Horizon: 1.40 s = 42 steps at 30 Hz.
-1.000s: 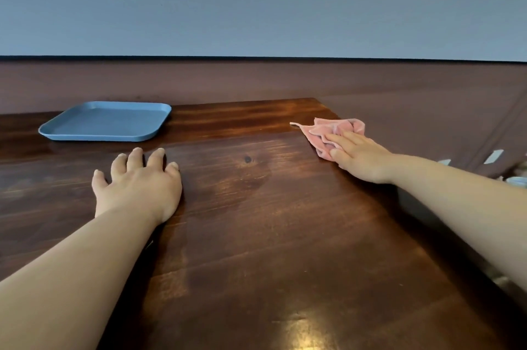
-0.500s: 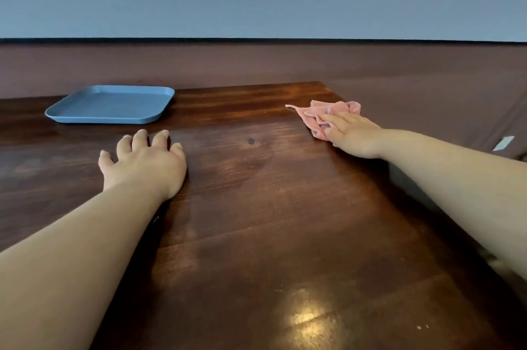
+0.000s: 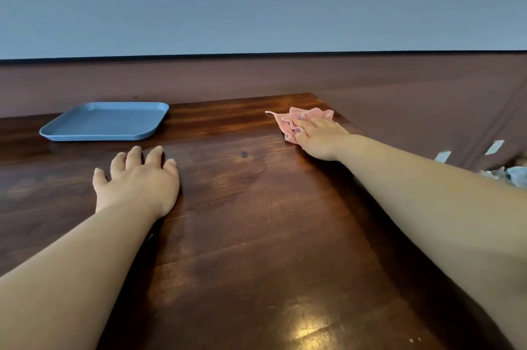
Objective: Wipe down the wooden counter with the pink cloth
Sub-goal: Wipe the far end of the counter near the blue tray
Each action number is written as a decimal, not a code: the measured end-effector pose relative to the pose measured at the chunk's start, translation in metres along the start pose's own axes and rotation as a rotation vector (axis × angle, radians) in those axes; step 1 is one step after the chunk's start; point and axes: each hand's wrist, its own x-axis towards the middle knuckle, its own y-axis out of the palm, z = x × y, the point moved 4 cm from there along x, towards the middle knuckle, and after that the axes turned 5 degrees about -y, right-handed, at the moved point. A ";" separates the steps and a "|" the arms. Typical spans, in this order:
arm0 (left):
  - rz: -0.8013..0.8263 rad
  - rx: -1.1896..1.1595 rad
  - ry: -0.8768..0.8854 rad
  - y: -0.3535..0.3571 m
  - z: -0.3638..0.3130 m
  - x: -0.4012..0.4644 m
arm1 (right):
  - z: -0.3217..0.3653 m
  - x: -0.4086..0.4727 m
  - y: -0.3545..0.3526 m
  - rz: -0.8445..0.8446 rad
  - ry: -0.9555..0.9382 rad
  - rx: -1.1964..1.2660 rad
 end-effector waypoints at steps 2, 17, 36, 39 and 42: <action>0.003 0.005 0.001 0.000 0.000 0.000 | 0.007 -0.003 0.003 0.022 -0.019 0.001; 0.004 0.019 -0.001 0.000 -0.002 -0.001 | 0.047 -0.014 0.023 0.068 -0.194 -0.010; -0.001 0.014 -0.003 0.001 -0.002 0.002 | 0.098 -0.006 0.012 0.031 -0.147 -0.029; 0.012 0.017 0.001 0.002 0.000 0.002 | 0.099 -0.029 0.027 0.080 -0.306 -0.016; 0.010 0.026 -0.007 0.001 0.000 0.002 | 0.093 -0.021 0.021 0.062 -0.288 0.003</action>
